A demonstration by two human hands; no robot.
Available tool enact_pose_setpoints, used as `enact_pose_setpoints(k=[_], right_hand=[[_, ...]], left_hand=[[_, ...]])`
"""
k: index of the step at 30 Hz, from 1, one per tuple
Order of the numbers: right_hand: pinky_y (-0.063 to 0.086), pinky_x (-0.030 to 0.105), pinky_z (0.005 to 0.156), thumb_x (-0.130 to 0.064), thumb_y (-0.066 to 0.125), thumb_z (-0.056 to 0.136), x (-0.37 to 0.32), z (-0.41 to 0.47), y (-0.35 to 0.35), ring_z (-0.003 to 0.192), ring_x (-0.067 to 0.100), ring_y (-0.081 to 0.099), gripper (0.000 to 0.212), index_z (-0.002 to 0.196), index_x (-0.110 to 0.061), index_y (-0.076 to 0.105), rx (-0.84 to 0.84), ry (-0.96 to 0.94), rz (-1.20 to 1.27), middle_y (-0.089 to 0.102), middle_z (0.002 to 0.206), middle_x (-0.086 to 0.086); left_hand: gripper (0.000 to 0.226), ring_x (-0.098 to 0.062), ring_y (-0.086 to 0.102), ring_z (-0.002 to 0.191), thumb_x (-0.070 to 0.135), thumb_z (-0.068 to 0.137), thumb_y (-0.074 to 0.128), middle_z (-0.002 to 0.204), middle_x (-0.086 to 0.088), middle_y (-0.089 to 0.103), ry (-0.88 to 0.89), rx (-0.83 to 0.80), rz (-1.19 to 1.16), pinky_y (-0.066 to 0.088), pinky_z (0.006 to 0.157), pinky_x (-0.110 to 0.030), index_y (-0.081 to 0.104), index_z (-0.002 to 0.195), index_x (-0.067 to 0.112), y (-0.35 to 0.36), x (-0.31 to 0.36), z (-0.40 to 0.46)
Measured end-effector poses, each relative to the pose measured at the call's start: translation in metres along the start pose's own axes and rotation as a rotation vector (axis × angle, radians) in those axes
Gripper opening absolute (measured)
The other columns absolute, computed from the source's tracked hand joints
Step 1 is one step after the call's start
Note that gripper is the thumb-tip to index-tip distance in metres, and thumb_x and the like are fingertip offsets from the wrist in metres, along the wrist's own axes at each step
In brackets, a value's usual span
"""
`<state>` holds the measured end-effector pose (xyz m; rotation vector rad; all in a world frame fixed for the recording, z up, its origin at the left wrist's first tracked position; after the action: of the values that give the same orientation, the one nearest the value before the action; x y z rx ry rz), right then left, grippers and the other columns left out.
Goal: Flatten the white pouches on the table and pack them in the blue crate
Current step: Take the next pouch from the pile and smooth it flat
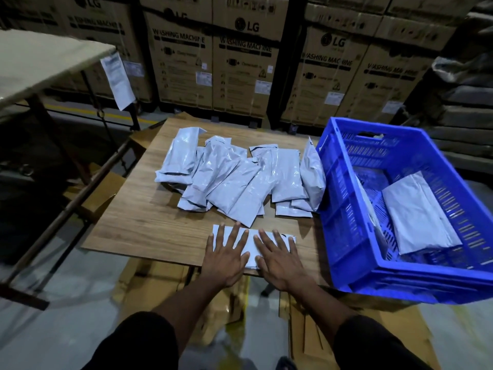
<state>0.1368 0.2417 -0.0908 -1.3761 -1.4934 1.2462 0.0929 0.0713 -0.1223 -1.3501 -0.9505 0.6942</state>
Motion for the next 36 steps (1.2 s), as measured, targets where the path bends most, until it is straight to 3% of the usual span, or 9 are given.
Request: enact_pose_setpoints(k=[3, 11, 18, 22, 24, 28, 30, 32, 36], right_hand=[[-0.011, 0.048, 0.120, -0.053, 0.015, 0.103, 0.010, -0.003, -0.003, 0.153, 0.018, -0.014, 0.065, 0.160, -0.027, 0.001, 0.017, -0.025, 0.144, -0.010, 0.165, -0.015], [0.001, 0.040, 0.121, -0.054, 0.019, 0.105, 0.023, -0.017, 0.003, 0.152, 0.017, -0.015, 0.063, 0.160, -0.027, 0.001, 0.082, 0.012, 0.130, -0.010, 0.166, -0.013], [-0.001, 0.055, 0.121, -0.066, 0.010, 0.100, 0.021, -0.013, 0.006, 0.151, 0.018, -0.018, 0.071, 0.159, -0.029, -0.006, 0.022, 0.063, 0.056, -0.017, 0.164, -0.014], [-0.008, 0.059, 0.119, -0.074, 0.016, 0.095, 0.018, -0.008, -0.003, 0.153, 0.026, -0.010, 0.085, 0.160, -0.022, 0.002, 0.026, -0.032, -0.057, -0.002, 0.167, -0.002], [-0.002, 0.058, 0.121, -0.069, 0.023, 0.096, 0.018, -0.009, -0.006, 0.153, 0.029, -0.002, 0.080, 0.160, -0.023, 0.009, 0.044, -0.138, -0.112, 0.005, 0.167, -0.001], [0.017, 0.052, 0.119, -0.063, 0.028, 0.094, 0.019, -0.009, -0.009, 0.150, 0.030, 0.015, 0.073, 0.158, -0.027, 0.018, 0.017, -0.199, -0.133, 0.008, 0.167, -0.004], [0.024, 0.048, 0.116, -0.059, 0.029, 0.096, 0.019, -0.005, -0.013, 0.147, 0.028, 0.023, 0.069, 0.157, -0.028, 0.021, 0.025, -0.187, -0.100, 0.012, 0.166, -0.005], [0.028, 0.045, 0.115, -0.057, 0.027, 0.096, 0.019, -0.001, -0.020, 0.145, 0.025, 0.027, 0.067, 0.156, -0.027, 0.024, 0.031, -0.173, -0.060, 0.017, 0.165, -0.006], [0.032, 0.050, 0.113, -0.055, 0.017, 0.096, 0.012, -0.003, -0.029, 0.145, 0.028, 0.030, 0.068, 0.156, -0.025, 0.025, 0.033, -0.195, 0.000, 0.019, 0.165, -0.008]], left_hand=[[0.072, -0.044, 0.029, 0.148, 0.056, 0.100, 0.028, 0.164, -0.012, 0.030, -0.010, 0.017, -0.036, 0.037, 0.108, -0.063, 0.037, 0.156, 0.011, 0.006, -0.005, -0.003], [0.073, -0.053, 0.029, 0.144, 0.063, 0.103, 0.018, 0.159, -0.015, 0.036, 0.027, 0.036, -0.111, 0.038, 0.107, -0.064, 0.032, 0.158, 0.018, 0.003, -0.009, -0.009], [0.071, -0.051, 0.034, 0.142, 0.065, 0.102, 0.017, 0.159, -0.010, 0.040, 0.004, -0.010, -0.065, 0.039, 0.108, -0.061, 0.036, 0.157, 0.023, 0.000, -0.007, -0.008], [0.069, -0.050, 0.036, 0.142, 0.064, 0.102, 0.021, 0.159, -0.007, 0.040, -0.001, -0.047, -0.073, 0.039, 0.107, -0.061, 0.037, 0.156, 0.024, 0.007, -0.011, -0.005], [0.072, -0.047, 0.025, 0.148, 0.066, 0.101, 0.009, 0.165, -0.004, 0.030, 0.026, -0.092, -0.075, 0.032, 0.112, -0.061, 0.029, 0.159, 0.028, 0.002, -0.014, 0.001], [0.089, -0.033, -0.020, 0.153, 0.077, 0.085, -0.009, 0.169, 0.006, -0.017, 0.039, -0.173, -0.118, -0.006, 0.122, -0.052, -0.007, 0.162, 0.033, -0.006, -0.018, 0.004], [0.093, -0.031, -0.018, 0.154, 0.081, 0.088, -0.001, 0.169, -0.002, -0.013, 0.061, -0.138, -0.104, -0.007, 0.122, -0.050, -0.001, 0.163, 0.026, -0.007, -0.019, 0.000], [0.088, -0.033, 0.001, 0.155, 0.076, 0.096, 0.027, 0.169, -0.013, 0.011, 0.114, -0.063, 0.003, 0.011, 0.122, -0.054, 0.021, 0.160, 0.016, -0.004, -0.021, -0.005], [0.075, -0.035, 0.037, 0.143, 0.034, 0.071, 0.081, 0.149, -0.009, 0.052, 0.135, 0.043, 0.093, 0.041, 0.109, -0.060, 0.058, 0.139, 0.016, -0.018, -0.021, -0.006]])
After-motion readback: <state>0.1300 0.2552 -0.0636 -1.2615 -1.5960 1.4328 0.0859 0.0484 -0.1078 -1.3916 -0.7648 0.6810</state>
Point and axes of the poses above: each hand's wrist, its own z-axis towards the middle knuckle, its own y-axis out of the palm, x = y × z, the point moved 3 cm from there along z, towards the middle knuckle
